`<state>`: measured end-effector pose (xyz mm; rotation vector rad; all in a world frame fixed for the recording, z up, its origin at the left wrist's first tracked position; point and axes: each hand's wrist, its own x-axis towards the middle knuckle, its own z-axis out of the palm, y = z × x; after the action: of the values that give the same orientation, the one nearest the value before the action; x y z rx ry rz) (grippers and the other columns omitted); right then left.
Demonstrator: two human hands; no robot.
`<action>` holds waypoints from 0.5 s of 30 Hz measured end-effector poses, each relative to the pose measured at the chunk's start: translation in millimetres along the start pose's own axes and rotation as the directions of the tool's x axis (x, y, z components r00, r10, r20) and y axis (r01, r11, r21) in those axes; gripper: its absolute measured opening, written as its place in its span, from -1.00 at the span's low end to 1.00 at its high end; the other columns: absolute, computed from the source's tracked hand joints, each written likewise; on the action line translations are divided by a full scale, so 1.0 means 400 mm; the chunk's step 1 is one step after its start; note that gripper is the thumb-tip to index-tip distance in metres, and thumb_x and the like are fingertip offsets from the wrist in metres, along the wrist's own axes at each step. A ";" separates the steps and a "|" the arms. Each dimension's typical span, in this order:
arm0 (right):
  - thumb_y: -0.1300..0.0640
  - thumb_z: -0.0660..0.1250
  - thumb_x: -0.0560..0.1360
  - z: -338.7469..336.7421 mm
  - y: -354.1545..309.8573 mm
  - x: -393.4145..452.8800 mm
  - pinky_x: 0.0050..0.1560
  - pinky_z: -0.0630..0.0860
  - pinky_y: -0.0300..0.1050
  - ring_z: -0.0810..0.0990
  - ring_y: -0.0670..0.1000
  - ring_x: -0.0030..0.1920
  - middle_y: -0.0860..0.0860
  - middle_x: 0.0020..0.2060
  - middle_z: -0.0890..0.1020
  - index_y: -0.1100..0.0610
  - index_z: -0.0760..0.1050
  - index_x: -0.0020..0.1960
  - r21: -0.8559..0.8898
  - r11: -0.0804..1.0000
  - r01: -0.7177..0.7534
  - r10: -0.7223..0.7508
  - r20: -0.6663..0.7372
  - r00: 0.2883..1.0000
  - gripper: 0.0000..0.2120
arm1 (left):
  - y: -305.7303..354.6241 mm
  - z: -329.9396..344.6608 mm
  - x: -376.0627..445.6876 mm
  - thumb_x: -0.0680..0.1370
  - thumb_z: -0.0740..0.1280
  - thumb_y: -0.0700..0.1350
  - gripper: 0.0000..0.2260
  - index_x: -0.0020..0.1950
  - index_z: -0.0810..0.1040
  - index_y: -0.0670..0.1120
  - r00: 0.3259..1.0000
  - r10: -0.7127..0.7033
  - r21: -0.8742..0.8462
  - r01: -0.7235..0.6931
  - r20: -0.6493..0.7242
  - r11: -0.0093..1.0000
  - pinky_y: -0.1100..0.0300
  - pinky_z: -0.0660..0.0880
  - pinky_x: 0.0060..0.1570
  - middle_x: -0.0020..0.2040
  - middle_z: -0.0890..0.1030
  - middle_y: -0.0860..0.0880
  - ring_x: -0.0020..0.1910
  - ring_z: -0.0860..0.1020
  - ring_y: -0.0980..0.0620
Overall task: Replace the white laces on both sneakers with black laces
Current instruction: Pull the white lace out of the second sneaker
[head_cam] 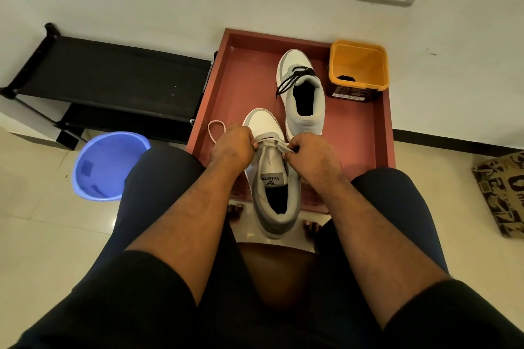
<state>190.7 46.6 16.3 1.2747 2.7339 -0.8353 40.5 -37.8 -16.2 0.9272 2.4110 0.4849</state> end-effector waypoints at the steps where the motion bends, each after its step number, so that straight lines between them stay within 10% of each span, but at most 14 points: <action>1: 0.11 0.31 0.50 0.000 -0.001 -0.001 -0.26 0.43 -0.15 0.58 0.03 -0.23 -0.03 -0.29 0.59 0.09 0.61 -0.10 0.002 1.000 0.000 0.000 0.002 1.000 -0.89 | 0.002 0.000 0.000 0.53 0.34 -0.21 -0.82 -0.27 0.49 -0.04 1.000 0.019 0.010 -0.019 -0.013 1.000 -0.03 0.58 -0.10 -0.10 0.56 -0.11 -0.16 0.58 -0.11; 4: 0.12 0.31 0.50 0.000 0.001 0.001 -0.24 0.44 -0.14 0.58 0.04 -0.21 -0.02 -0.26 0.59 0.10 0.60 -0.07 0.006 1.000 -0.007 0.007 0.013 1.000 -0.89 | 0.014 -0.018 -0.007 0.55 0.25 -0.27 -0.86 -0.14 0.43 -0.06 0.970 -0.012 -0.148 -0.025 -0.244 0.989 0.05 0.50 -0.19 -0.04 0.47 -0.06 -0.14 0.54 -0.09; 7: 0.11 0.33 0.49 -0.002 0.008 0.006 -0.24 0.38 -0.15 0.55 0.04 -0.20 -0.01 -0.25 0.58 0.12 0.60 -0.05 0.018 1.000 -0.014 0.014 0.015 1.000 -0.88 | 0.015 -0.072 -0.010 0.60 0.16 -0.25 -0.89 -0.04 0.38 -0.05 0.770 -0.307 -0.626 -0.148 -0.559 0.766 -0.01 0.59 -0.05 -0.01 0.51 -0.06 -0.06 0.56 -0.06; 10: 0.12 0.35 0.49 -0.004 0.010 0.007 -0.24 0.39 -0.15 0.55 0.04 -0.21 -0.01 -0.26 0.58 0.12 0.60 -0.07 0.022 1.000 -0.015 0.015 0.023 1.000 -0.90 | 0.011 -0.119 -0.020 0.66 0.09 -0.17 -0.90 0.00 0.37 -0.03 0.630 -0.587 -0.861 -0.386 -0.509 0.332 0.08 0.63 -0.07 0.05 0.58 -0.05 -0.04 0.64 0.02; 15: 0.13 0.35 0.47 -0.004 0.010 0.008 -0.21 0.48 -0.11 0.58 0.05 -0.20 -0.02 -0.28 0.57 0.12 0.60 -0.11 0.015 0.999 -0.030 0.029 0.016 0.999 -0.92 | -0.010 -0.174 -0.037 0.69 0.02 -0.09 -0.85 0.15 0.32 -0.09 0.558 -0.745 -0.865 -0.500 -0.365 0.049 0.06 0.65 -0.14 0.00 0.63 -0.16 -0.20 0.70 -0.06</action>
<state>191.6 51.8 15.0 1.3022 2.6952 -0.8618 7.9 -61.0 43.0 -0.5046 1.6780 2.6348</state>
